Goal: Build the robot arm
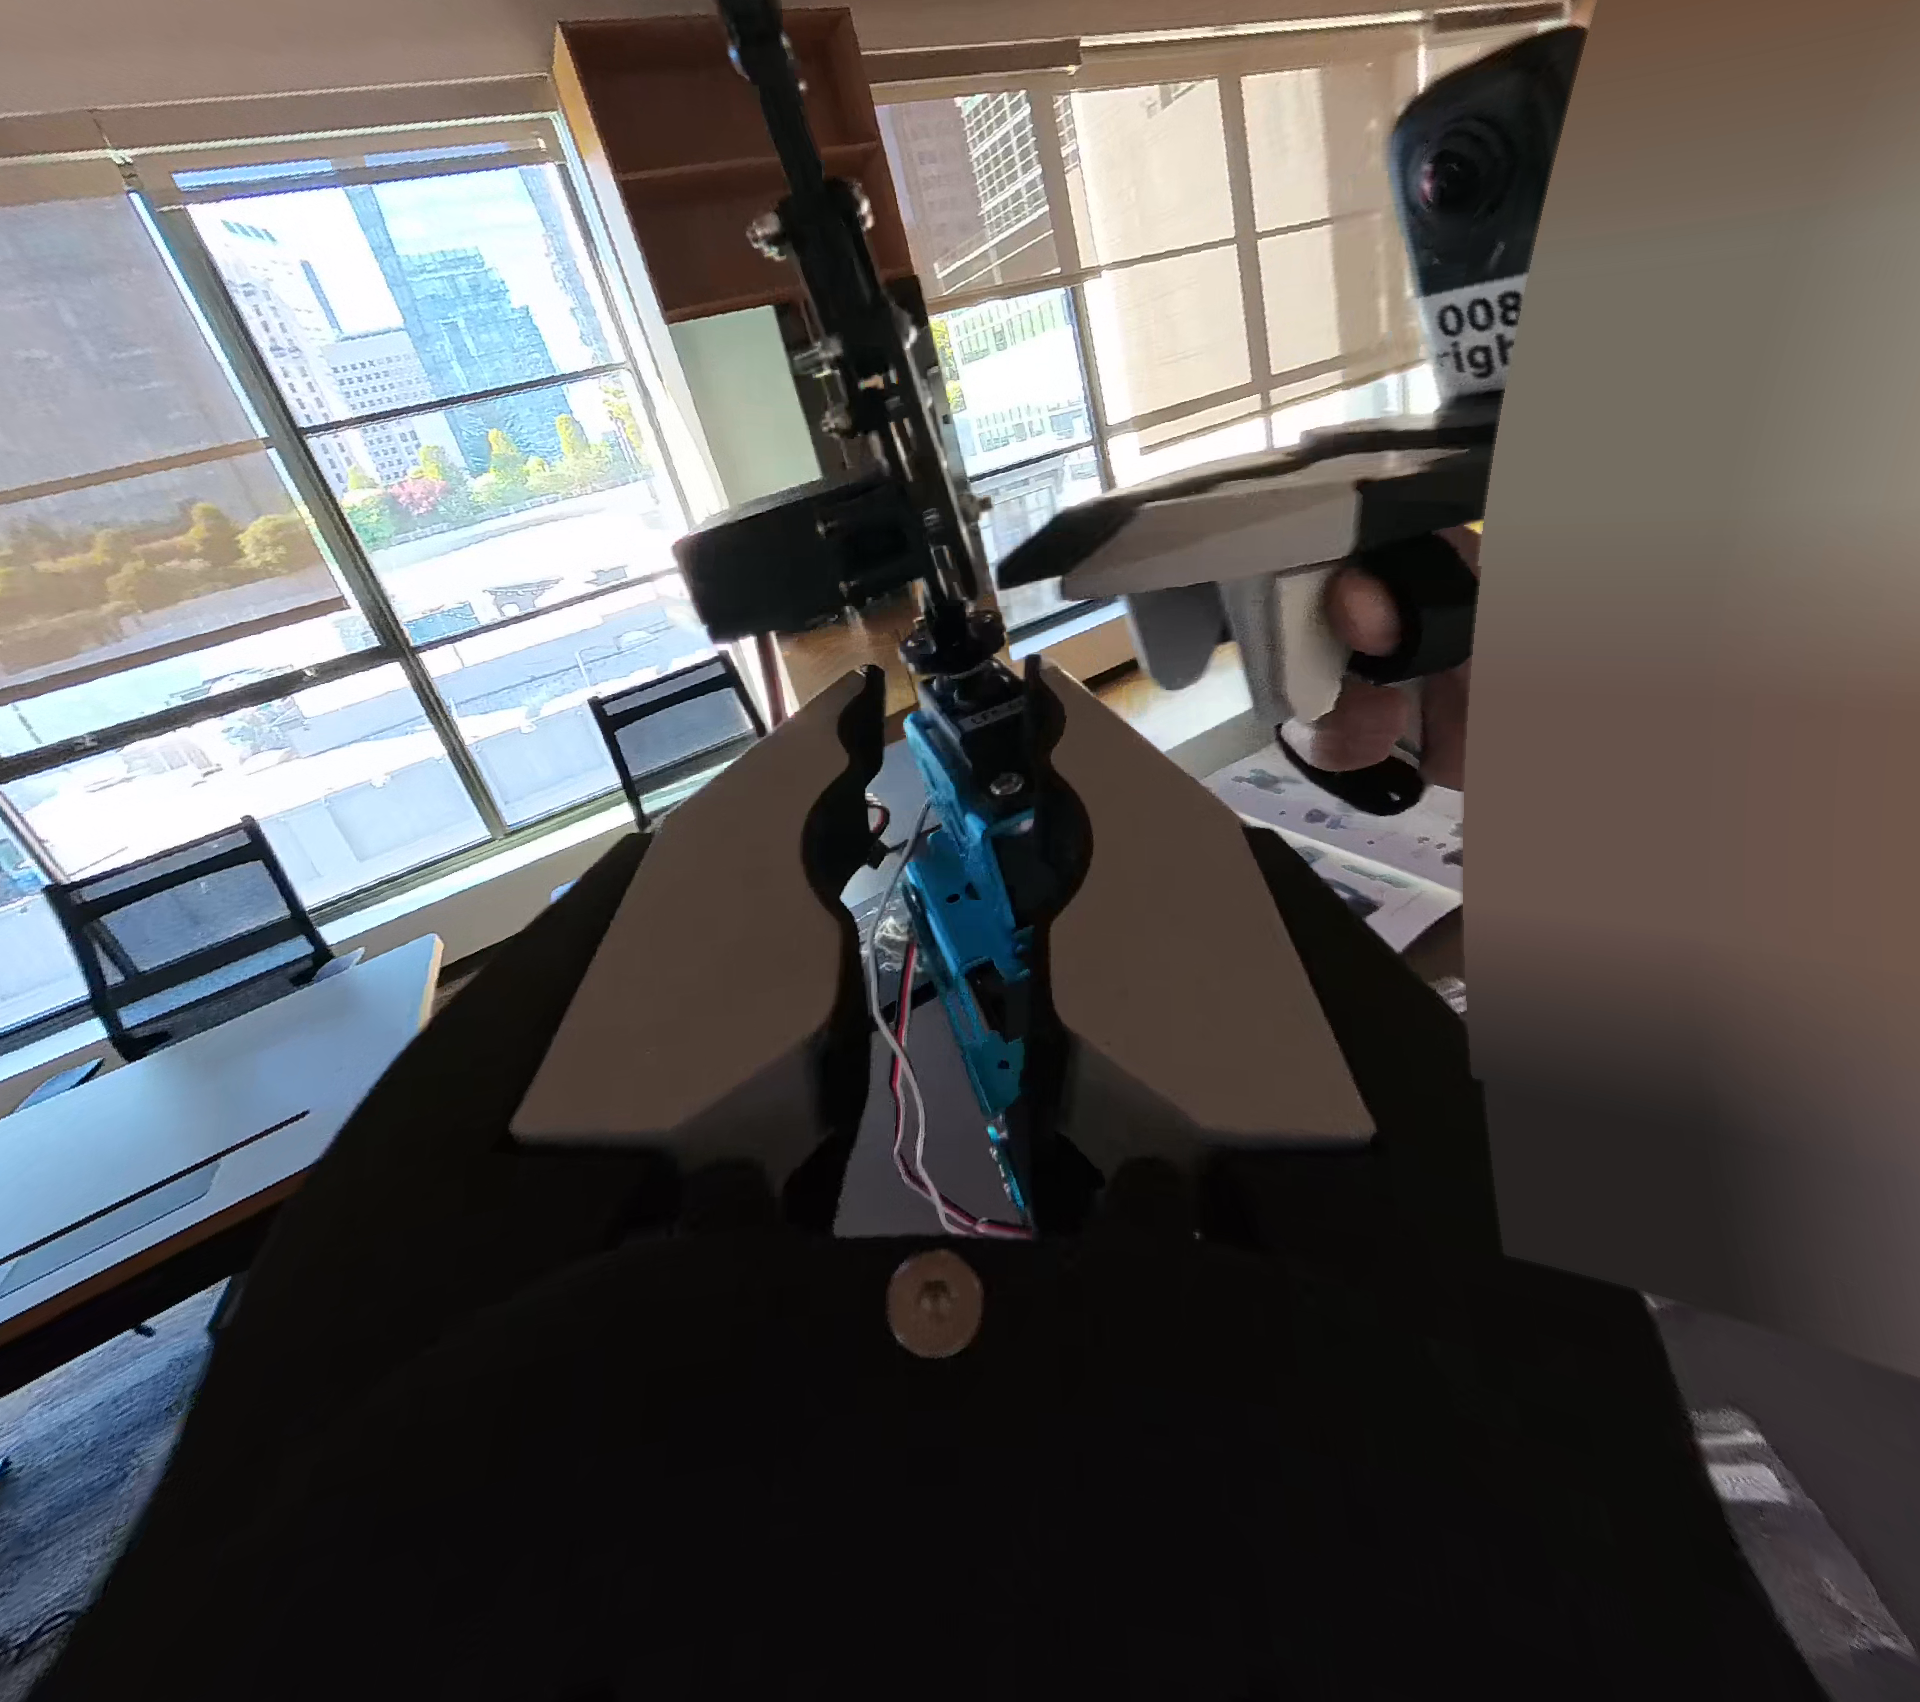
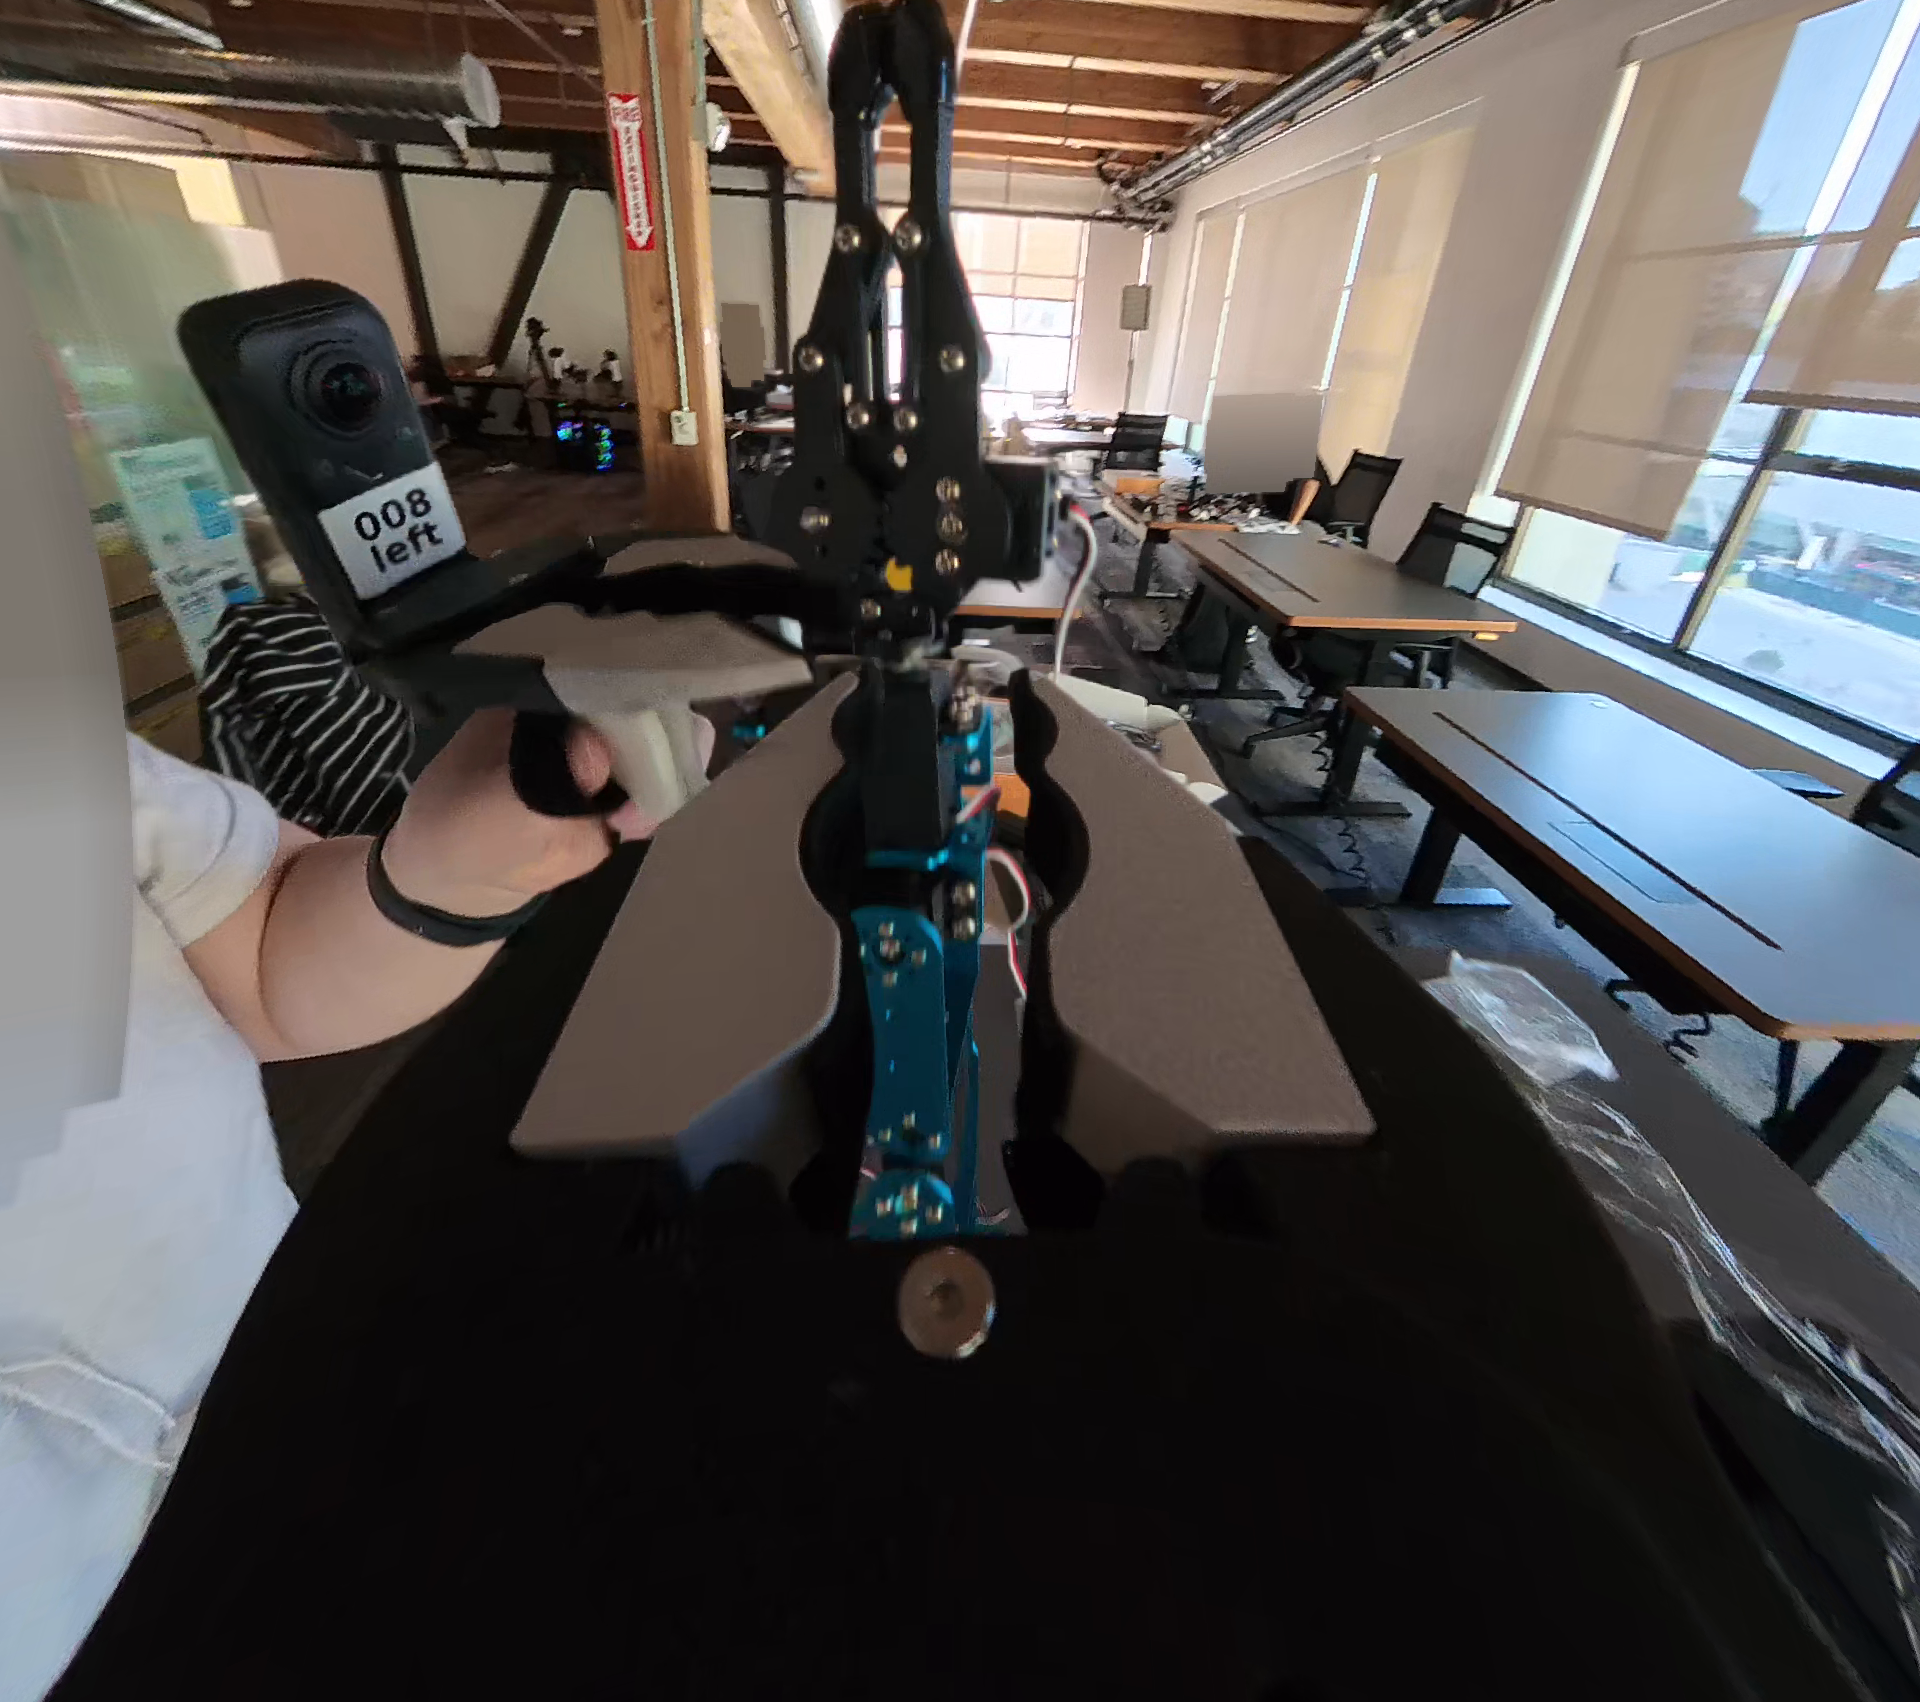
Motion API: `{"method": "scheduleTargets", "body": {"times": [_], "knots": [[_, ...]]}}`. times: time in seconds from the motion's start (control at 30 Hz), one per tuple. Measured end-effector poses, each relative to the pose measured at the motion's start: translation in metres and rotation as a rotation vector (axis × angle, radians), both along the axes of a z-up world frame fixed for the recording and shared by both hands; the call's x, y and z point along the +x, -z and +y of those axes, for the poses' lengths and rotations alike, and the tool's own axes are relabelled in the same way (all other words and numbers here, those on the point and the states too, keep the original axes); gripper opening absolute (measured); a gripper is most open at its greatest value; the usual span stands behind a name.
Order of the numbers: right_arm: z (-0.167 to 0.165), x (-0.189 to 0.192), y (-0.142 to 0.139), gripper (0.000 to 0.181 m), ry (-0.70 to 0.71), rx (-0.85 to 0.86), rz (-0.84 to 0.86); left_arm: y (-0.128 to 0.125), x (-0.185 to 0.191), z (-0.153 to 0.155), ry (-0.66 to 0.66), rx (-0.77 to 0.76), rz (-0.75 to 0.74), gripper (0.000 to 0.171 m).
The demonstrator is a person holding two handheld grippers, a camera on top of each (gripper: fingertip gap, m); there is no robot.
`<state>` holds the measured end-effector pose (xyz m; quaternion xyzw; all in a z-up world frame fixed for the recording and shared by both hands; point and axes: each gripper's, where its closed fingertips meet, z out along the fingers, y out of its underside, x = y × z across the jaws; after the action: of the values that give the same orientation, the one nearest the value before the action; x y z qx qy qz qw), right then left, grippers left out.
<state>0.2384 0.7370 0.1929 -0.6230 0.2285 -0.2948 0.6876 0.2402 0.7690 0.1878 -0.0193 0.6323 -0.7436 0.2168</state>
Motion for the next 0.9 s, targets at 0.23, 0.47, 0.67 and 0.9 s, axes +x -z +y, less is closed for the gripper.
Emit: {"method": "scheduleTargets", "body": {"times": [0.23,0.47,0.67,0.9], "knots": [[-0.05,-0.053,0.096,0.023,0.305,0.069,0.13,0.014,-0.014,0.043,0.254,-0.068,0.079,0.027],[-0.071,-0.152,0.235,0.024,0.676,0.164,0.328,0.062,-0.03,0.07,0.431,-0.059,0.051,0.027],[-0.189,-0.291,0.27,0.024,1.106,-0.025,0.427,0.088,-0.051,0.062,0.397,0.051,0.089,0.024],[-0.358,-0.468,0.292,0.017,1.369,-0.167,0.792,0.118,-0.107,0.018,0.297,0.109,0.202,0.021]]}}
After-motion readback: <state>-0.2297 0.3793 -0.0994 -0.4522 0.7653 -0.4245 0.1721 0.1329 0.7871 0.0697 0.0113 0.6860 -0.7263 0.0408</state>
